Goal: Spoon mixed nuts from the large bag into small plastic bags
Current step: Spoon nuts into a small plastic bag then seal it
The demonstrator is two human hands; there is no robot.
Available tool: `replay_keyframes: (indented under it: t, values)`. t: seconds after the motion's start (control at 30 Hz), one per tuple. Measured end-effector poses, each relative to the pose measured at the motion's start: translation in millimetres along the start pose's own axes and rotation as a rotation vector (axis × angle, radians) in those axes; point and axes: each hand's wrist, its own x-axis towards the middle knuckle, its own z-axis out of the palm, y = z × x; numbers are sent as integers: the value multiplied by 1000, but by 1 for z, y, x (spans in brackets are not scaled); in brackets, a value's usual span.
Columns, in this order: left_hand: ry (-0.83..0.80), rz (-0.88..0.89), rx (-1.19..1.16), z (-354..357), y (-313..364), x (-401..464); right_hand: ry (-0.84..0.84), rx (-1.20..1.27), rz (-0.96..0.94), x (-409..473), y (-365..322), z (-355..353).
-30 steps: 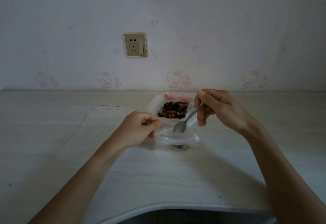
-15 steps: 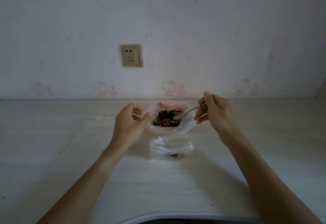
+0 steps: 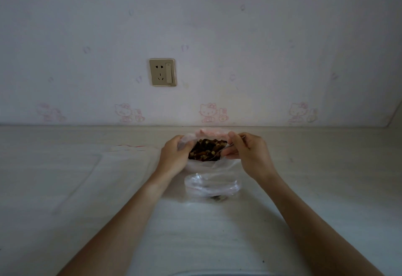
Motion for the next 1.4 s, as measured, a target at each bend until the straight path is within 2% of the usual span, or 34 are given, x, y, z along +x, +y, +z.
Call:
replay_keyframes:
  t: [0.17, 0.43, 0.63, 1.0, 1.17, 1.33, 1.4]
  values:
    - [55, -19, -101, 1, 3, -3, -3, 123, 120, -5, 0, 6]
    - [15, 15, -119, -1, 6, -12, -69, 266, 257, -9, -9, 0]
    - [22, 54, -128, 0, 7, -12, -103, 272, 250, -11, -6, 6]
    - [-3, 11, -134, -5, 7, -12, -15, 394, 314, -10, -10, -6]
    - [5, 28, -108, -17, 11, -13, 8, 415, 281, -9, -16, -9]
    - [112, 188, 70, -32, 19, -28, 26, 395, 233, -5, -21, -20]
    - [103, 214, 115, -37, 23, -39, 15, 398, 212, -4, -24, -25]
